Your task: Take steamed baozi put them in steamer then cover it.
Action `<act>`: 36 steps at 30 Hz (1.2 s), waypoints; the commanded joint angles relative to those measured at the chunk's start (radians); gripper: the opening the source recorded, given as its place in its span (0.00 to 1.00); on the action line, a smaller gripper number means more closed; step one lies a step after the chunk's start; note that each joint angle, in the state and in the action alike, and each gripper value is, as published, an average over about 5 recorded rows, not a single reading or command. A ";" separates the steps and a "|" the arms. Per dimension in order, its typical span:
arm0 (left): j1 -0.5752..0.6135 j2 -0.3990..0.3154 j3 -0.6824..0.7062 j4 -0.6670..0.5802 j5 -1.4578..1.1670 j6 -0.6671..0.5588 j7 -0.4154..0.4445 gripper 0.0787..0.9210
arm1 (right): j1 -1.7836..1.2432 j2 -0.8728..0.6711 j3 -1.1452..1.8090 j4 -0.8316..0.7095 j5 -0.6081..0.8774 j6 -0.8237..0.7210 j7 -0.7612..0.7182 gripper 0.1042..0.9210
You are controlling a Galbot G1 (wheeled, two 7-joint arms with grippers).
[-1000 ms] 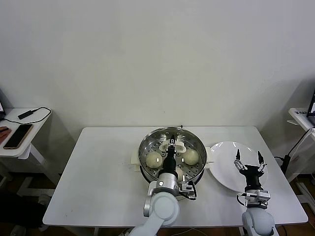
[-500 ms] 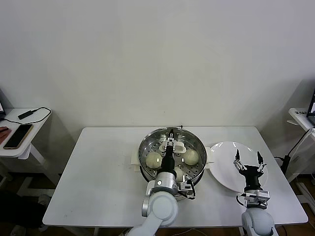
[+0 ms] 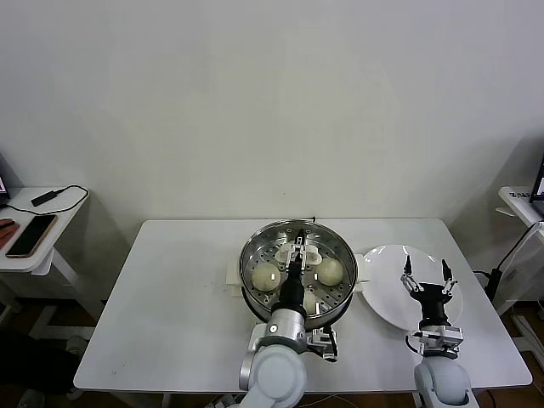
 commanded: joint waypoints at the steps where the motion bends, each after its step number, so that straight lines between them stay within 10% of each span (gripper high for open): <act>1: 0.043 0.076 0.010 -0.130 -0.048 0.002 0.006 0.82 | 0.004 0.003 -0.002 0.002 -0.001 -0.002 0.002 0.88; 12: 0.115 0.220 -0.081 -0.375 -0.348 0.017 -0.017 0.88 | 0.004 0.000 -0.004 0.001 0.000 -0.002 0.001 0.88; 18: 0.128 0.243 -0.255 -0.431 -0.739 -0.014 -0.232 0.88 | -0.009 -0.018 -0.009 0.017 0.020 -0.020 -0.014 0.88; 25: 0.129 0.211 -0.494 -0.209 -1.357 -0.302 -0.471 0.88 | -0.045 -0.054 -0.038 0.065 0.091 -0.077 -0.023 0.88; 36: 0.097 0.228 -0.594 0.149 -1.673 -0.648 -0.373 0.88 | -0.093 -0.076 -0.025 0.083 0.125 -0.064 -0.073 0.88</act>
